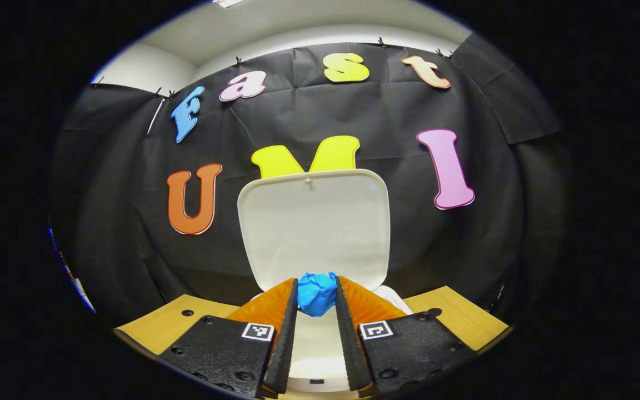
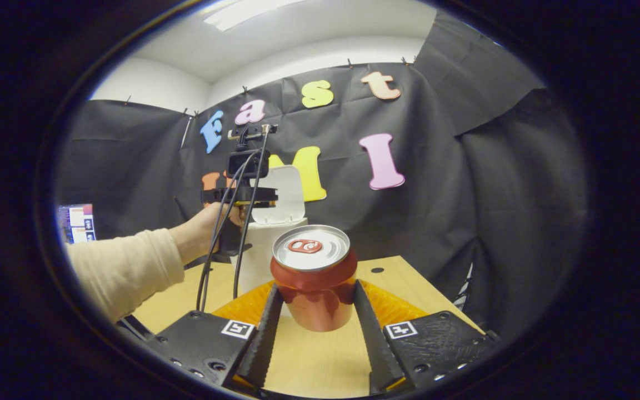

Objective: Press the lid of the desktop garbage bin to open it, pick up the crumpled paper on the desktop and throw it into the bin, then pick up the pop can on the desktop and drop it into the bin, and finally close the garbage bin lid.

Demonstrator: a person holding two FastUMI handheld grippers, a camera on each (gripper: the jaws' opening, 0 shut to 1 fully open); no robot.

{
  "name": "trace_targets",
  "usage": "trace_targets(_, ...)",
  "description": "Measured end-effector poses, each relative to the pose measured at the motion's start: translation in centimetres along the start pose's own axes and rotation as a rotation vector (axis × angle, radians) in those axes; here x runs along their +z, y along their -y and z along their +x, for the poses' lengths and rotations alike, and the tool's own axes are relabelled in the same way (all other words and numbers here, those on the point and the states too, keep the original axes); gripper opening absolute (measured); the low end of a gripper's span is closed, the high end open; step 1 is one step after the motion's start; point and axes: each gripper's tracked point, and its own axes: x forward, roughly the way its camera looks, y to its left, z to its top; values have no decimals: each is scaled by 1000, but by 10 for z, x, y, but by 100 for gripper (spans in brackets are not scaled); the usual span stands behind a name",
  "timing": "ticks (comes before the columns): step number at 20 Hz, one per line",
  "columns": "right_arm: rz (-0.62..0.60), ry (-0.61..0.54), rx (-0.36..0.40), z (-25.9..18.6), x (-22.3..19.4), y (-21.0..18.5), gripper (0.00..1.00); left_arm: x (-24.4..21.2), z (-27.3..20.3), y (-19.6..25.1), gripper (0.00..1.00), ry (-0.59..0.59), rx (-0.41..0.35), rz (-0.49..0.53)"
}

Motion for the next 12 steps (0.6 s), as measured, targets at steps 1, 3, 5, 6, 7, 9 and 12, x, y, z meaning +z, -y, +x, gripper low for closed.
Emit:
trace_targets(1, -3, 0, 4, 1, -1, -2, 71, 0, -1, 1, 41, 0, -7, -10)
trace_targets(3, -12, 9, 6, 0, -1, -4, 71, -8, -3, 7, 47, -32, -40, -36)
trace_targets(5, -18, 8, 15, 0, -2, -9, 72, -22, -7, 14, 95, -92, -68, -44)
trace_targets(6, -19, 8, 17, 0, -3, -11, 72, -25, -9, 10, 100, -98, -50, -39)
trace_targets(7, -24, 10, 19, 0, -3, -13, 72, -26, -10, 6, 99, -96, -39, -38)
trace_targets(9, -37, 14, 16, 1, -4, -15, 72, -26, -13, 9, 98, -88, -51, -44)
trace_targets(12, -47, 2, 24, 3, -11, -23, 71, -31, -19, 4, 98, -80, -57, -41)
